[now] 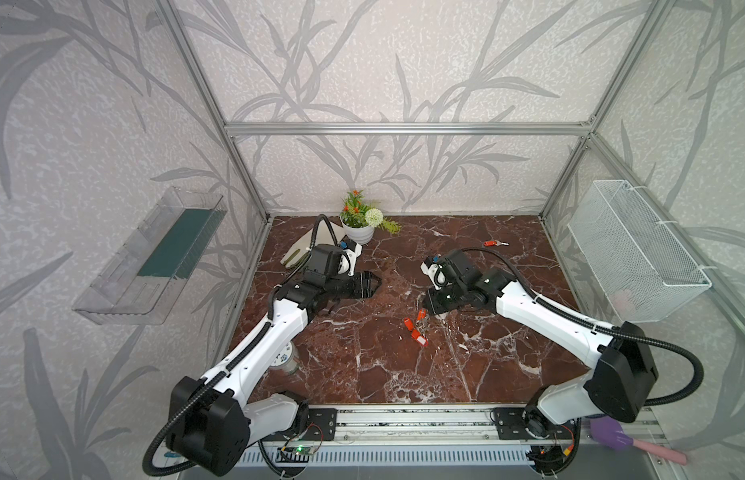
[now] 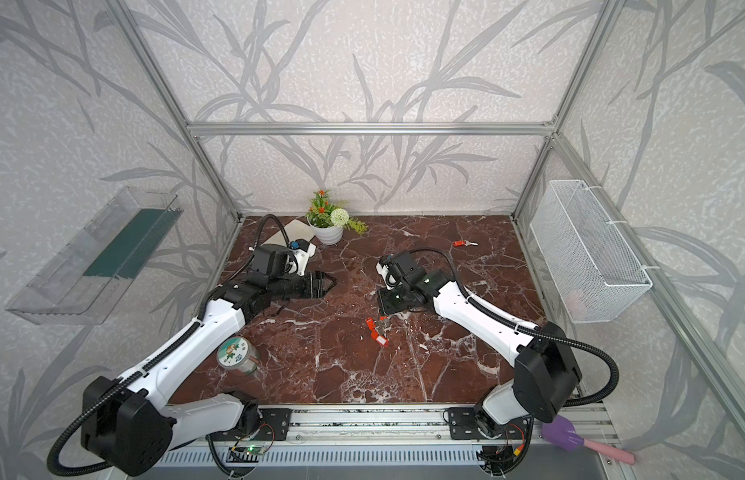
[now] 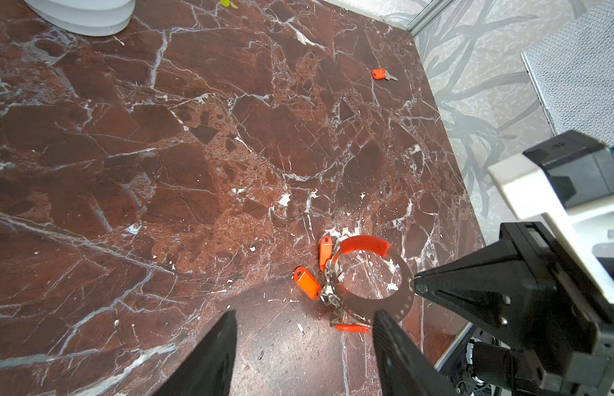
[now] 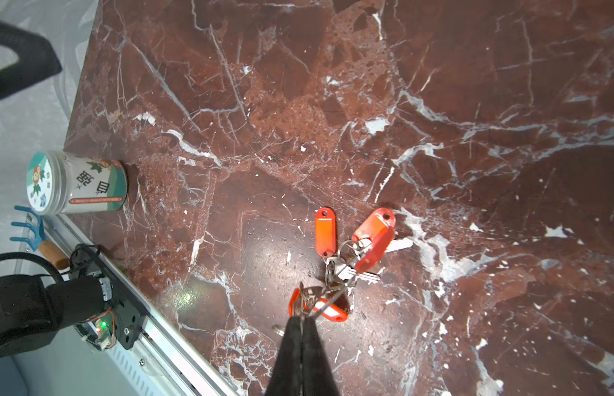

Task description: Put the keys on the keyring

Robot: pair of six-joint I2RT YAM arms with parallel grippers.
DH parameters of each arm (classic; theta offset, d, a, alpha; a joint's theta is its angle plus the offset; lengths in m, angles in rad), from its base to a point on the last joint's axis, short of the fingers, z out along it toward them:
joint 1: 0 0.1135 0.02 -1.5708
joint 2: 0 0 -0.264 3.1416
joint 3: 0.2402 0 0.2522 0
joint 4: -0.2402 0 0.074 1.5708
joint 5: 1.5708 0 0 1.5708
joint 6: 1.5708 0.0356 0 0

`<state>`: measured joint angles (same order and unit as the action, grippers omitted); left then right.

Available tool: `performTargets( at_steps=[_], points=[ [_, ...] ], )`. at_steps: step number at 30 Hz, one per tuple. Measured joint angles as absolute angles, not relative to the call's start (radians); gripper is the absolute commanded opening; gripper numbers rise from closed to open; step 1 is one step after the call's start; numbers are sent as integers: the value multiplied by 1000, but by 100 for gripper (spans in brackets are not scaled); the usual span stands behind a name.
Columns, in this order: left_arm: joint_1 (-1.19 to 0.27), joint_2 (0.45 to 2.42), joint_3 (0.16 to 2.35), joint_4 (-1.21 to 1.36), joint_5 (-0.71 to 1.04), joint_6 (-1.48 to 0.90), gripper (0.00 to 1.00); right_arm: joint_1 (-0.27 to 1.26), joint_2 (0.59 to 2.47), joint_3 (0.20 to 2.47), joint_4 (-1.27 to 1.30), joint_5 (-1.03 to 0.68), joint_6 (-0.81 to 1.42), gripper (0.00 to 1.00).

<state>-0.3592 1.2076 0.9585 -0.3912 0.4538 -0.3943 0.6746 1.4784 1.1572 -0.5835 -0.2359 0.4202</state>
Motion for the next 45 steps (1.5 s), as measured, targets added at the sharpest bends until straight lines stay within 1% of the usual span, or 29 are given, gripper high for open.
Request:
performTargets(
  at_steps=[4,12,17,20,22,26,27,29,32,41,45],
  points=[
    [-359,1208,958,-391,453,-394,64,630,1426,1090,-564,-254,437,0],
    [-359,1208,958,-389,453,-394,64,630,1407,927,-641,-244,440,0],
    [-359,1216,958,-387,454,-394,63,630,1406,892,-651,-235,427,0],
    [-359,1225,958,-388,454,-394,63,630,1436,892,-647,-235,415,0],
    [-359,1227,958,-388,454,-394,63,630,1472,892,-643,-235,411,4],
    [-359,1228,958,-388,454,-394,63,630,1528,892,-631,-235,406,5],
    [-359,1228,958,-388,454,-394,63,630,1536,892,-627,-235,406,6],
    [-359,1228,958,-388,454,-394,63,630,1543,887,-617,-236,404,15],
    [-359,1228,958,-388,454,-394,63,630,1547,876,-607,-236,403,21],
    [-359,1232,958,-387,454,-394,63,630,1543,829,-591,-228,422,23],
    [-359,1236,958,-387,454,-394,63,632,1536,822,-583,-226,442,28]
  ],
)
